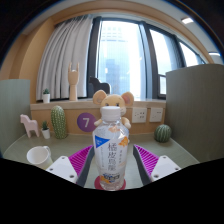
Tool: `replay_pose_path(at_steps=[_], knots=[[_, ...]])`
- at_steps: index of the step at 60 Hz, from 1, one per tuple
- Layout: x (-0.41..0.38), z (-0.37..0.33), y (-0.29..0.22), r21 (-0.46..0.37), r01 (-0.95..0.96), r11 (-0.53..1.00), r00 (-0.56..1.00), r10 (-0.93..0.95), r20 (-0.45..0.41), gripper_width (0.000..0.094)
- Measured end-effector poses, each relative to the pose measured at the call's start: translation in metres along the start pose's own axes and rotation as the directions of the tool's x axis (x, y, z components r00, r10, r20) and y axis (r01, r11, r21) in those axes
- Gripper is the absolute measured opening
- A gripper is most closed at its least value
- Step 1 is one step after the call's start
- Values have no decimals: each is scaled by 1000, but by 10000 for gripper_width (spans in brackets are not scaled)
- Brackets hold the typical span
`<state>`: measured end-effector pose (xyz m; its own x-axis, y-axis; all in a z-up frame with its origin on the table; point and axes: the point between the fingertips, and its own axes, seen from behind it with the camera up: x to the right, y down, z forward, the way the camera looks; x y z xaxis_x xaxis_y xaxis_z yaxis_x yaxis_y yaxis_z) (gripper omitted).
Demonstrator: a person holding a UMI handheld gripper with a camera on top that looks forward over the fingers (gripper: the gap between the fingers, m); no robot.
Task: Pour water
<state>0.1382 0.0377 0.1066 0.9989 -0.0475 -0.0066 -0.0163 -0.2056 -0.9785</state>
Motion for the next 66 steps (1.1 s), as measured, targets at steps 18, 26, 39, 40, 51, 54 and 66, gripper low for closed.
replay_pose_path(at_steps=[18, 26, 39, 40, 51, 54, 66], knots=[[-34, -80, 47, -50, -29, 998, 1000, 28, -3, 851], [-61, -120, 69, -87, -45, 995, 999, 46, 9, 854], [-93, -172, 67, -123, -44, 991, 999, 47, 17, 856], [-95, -175, 67, -127, -45, 991, 999, 48, 21, 855], [-107, -204, 36, -84, -34, 996, 998, 37, 43, 857], [-108, -209, 29, -71, -28, 997, 998, 31, 45, 855], [-111, -230, 4, -37, -41, 998, 998, 43, 55, 857]])
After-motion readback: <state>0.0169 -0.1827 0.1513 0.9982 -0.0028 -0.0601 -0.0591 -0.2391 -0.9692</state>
